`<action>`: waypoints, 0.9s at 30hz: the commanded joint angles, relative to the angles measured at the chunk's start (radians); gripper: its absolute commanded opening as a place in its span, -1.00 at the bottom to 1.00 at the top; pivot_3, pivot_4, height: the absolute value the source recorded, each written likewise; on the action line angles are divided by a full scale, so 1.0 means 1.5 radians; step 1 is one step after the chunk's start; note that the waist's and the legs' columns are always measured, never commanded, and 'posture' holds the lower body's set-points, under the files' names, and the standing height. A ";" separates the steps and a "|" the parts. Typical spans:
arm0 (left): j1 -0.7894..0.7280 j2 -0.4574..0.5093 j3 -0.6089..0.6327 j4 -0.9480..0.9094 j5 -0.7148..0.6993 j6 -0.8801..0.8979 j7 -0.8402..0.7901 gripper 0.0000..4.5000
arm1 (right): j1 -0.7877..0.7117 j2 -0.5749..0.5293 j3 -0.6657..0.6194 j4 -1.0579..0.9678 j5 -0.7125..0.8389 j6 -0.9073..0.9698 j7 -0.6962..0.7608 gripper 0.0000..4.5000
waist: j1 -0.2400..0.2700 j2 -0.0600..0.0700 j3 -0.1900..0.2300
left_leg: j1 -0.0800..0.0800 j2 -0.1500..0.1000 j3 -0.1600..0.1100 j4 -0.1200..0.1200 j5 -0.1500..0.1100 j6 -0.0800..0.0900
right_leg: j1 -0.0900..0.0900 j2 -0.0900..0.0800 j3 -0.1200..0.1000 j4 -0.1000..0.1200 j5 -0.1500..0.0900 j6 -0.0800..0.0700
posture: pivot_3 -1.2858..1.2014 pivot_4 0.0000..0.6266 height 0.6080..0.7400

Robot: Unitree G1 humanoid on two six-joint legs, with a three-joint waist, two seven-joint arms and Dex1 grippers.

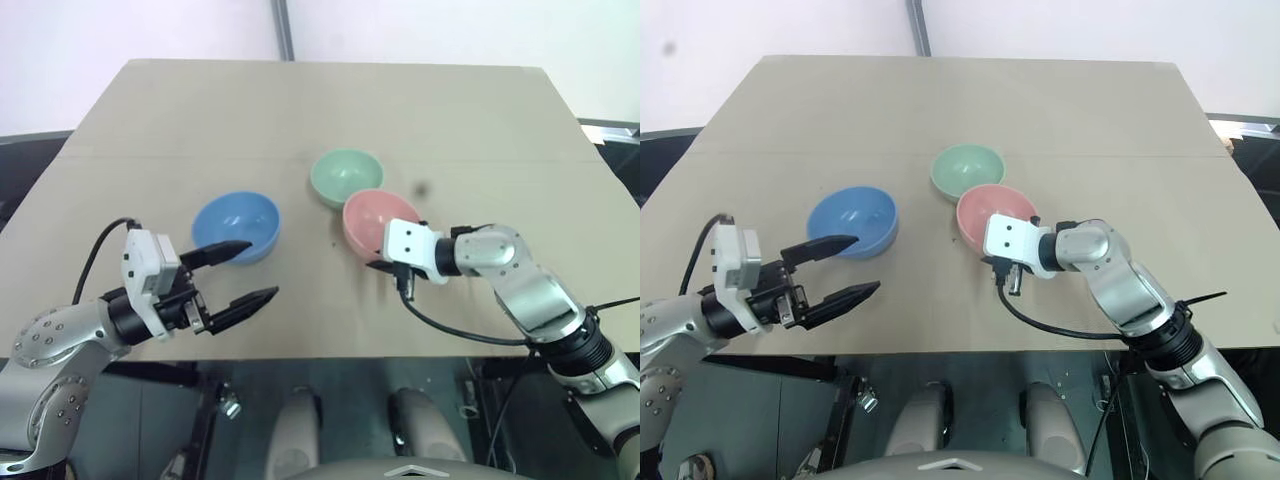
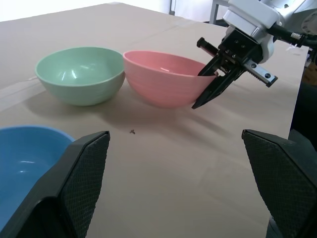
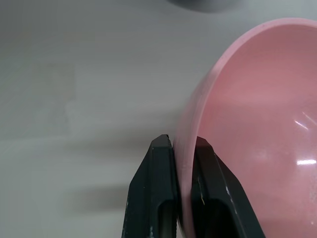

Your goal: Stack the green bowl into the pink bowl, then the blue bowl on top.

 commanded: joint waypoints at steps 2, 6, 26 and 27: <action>0.004 -0.004 0.016 -0.024 -0.002 -0.011 0.007 1.00 | -0.024 0.009 0.019 0.003 -0.017 -0.005 -0.010 -0.48 | 0.000 0.000 0.000 | 0.000 0.000 0.000 -0.001 0.000 0.000 | 0.000 0.000 0.000 0.000 0.000 0.000 | 0.03 -0.52 1.00; 0.011 -0.007 0.020 -0.026 -0.001 -0.013 0.012 1.00 | -0.038 0.009 -0.008 -0.025 0.010 0.020 0.000 0.33 | 0.000 0.000 0.000 | -0.001 0.000 0.000 -0.001 0.000 0.000 | 0.000 0.000 0.000 -0.001 0.000 0.000 | 0.03 -0.52 1.00; 0.034 -0.018 0.040 -0.054 0.003 -0.007 0.054 1.00 | -0.352 0.243 -0.048 0.453 0.029 -0.042 -0.124 0.33 | -0.004 0.000 0.000 | -0.001 0.000 0.000 -0.003 0.000 0.000 | -0.002 0.000 0.000 0.000 0.000 0.000 | 0.03 -0.52 1.00; 0.039 -0.017 0.047 -0.058 -0.001 -0.004 0.057 1.00 | -0.357 0.249 -0.044 0.476 0.025 -0.052 -0.118 0.33 | -0.004 0.000 0.000 | -0.001 0.000 0.000 -0.004 0.000 0.000 | -0.002 0.000 0.000 0.000 0.000 0.000 | 0.03 -0.52 1.00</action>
